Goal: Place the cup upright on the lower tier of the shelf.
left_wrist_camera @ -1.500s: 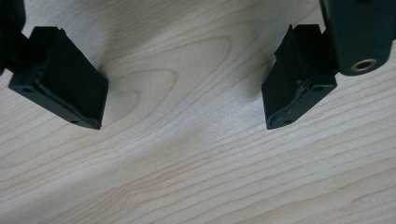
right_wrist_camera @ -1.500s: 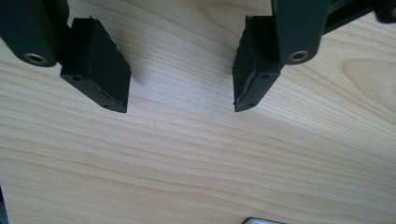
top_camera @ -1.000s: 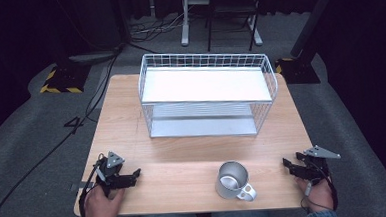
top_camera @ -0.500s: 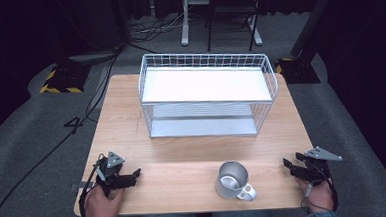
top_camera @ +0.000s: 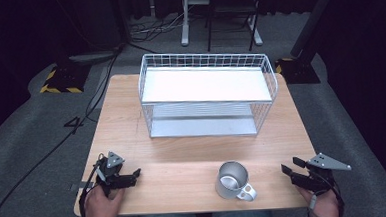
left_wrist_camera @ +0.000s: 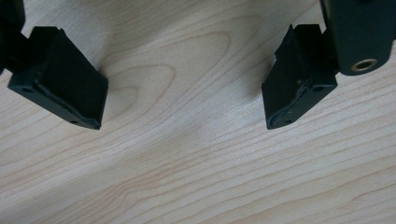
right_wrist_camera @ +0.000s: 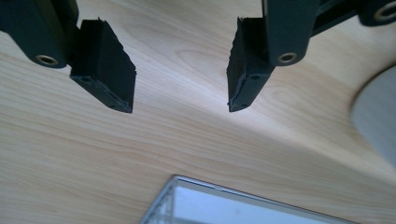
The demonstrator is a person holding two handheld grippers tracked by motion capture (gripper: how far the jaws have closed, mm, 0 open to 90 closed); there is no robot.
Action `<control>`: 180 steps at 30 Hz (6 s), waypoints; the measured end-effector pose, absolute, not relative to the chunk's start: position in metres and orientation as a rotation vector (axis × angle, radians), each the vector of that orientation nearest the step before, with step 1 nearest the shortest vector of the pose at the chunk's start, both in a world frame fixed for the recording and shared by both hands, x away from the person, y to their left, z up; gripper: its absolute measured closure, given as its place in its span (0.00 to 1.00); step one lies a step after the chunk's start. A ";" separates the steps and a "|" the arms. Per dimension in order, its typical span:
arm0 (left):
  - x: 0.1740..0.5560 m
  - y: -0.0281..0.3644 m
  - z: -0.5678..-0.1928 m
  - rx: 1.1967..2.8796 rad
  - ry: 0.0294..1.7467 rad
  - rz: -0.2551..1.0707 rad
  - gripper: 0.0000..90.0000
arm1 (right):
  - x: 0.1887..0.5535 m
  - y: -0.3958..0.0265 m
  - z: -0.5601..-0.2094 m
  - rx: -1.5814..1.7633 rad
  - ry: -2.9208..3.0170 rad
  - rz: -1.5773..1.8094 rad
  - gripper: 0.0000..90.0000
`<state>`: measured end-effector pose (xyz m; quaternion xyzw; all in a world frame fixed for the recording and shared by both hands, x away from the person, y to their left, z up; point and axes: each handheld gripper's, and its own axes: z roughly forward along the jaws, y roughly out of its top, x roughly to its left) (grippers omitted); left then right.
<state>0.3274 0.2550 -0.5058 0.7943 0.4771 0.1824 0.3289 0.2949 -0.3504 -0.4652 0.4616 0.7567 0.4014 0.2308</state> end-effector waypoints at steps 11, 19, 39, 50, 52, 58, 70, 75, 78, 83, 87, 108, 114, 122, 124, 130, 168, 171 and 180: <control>0.327 0.255 -0.506 2.078 1.249 0.477 0.16 | 0.269 -0.329 -0.441 1.153 2.164 1.181 0.49; 0.327 0.254 -0.506 2.068 1.262 0.474 0.17 | 0.243 -0.307 -0.426 1.042 2.245 1.262 0.49; 0.327 0.254 -0.506 2.068 1.262 0.474 0.17 | 0.230 -0.261 -0.435 0.936 2.410 1.292 0.52; 0.327 0.254 -0.506 2.068 1.261 0.474 0.17 | 0.238 -0.246 -0.451 0.939 2.471 1.259 0.62; 0.327 0.254 -0.506 2.067 1.261 0.473 0.17 | 0.240 -0.243 -0.452 0.935 2.474 1.255 0.63; 0.327 0.254 -0.506 2.067 1.261 0.473 0.17 | 0.241 -0.241 -0.452 0.935 2.459 1.258 0.68; 0.327 0.255 -0.506 2.068 1.261 0.473 0.17 | 0.242 -0.241 -0.451 0.941 2.456 1.287 0.78; 0.327 0.255 -0.506 2.067 1.261 0.473 0.17 | 0.242 -0.240 -0.451 0.937 2.453 1.280 0.79; 0.327 0.255 -0.506 2.068 1.260 0.473 0.17 | 0.241 -0.239 -0.450 0.928 2.439 1.280 0.79; 0.327 0.255 -0.506 2.068 1.261 0.474 0.17 | 0.240 -0.237 -0.448 0.896 2.416 1.282 0.80; 0.327 0.255 -0.506 2.068 1.260 0.474 0.17 | 0.240 -0.236 -0.447 0.889 2.406 1.279 0.80; 0.327 0.255 -0.506 2.068 1.260 0.473 0.17 | 0.273 -0.230 -0.424 0.917 2.349 1.364 0.80; 0.327 0.255 -0.506 2.068 1.260 0.474 0.17 | 0.289 -0.226 -0.419 0.930 2.332 1.378 0.80; 0.327 0.255 -0.506 2.068 1.260 0.475 0.17 | 0.317 -0.226 -0.413 0.982 2.268 1.391 0.80; 0.327 0.255 -0.506 2.068 1.261 0.474 0.17 | 0.324 -0.226 -0.411 0.994 2.255 1.388 0.80; 0.327 0.255 -0.506 2.067 1.261 0.474 0.17 | 0.346 -0.225 -0.410 1.020 2.210 1.368 0.80; 0.327 0.255 -0.506 2.069 1.260 0.474 0.17 | 0.457 -0.202 -0.436 1.194 1.965 1.238 0.80; 0.327 0.255 -0.506 2.069 1.260 0.474 0.17 | 0.459 -0.201 -0.439 1.219 1.970 1.234 0.80; 0.327 0.255 -0.506 2.069 1.260 0.474 0.17 | 0.460 -0.200 -0.443 1.205 1.977 1.202 0.80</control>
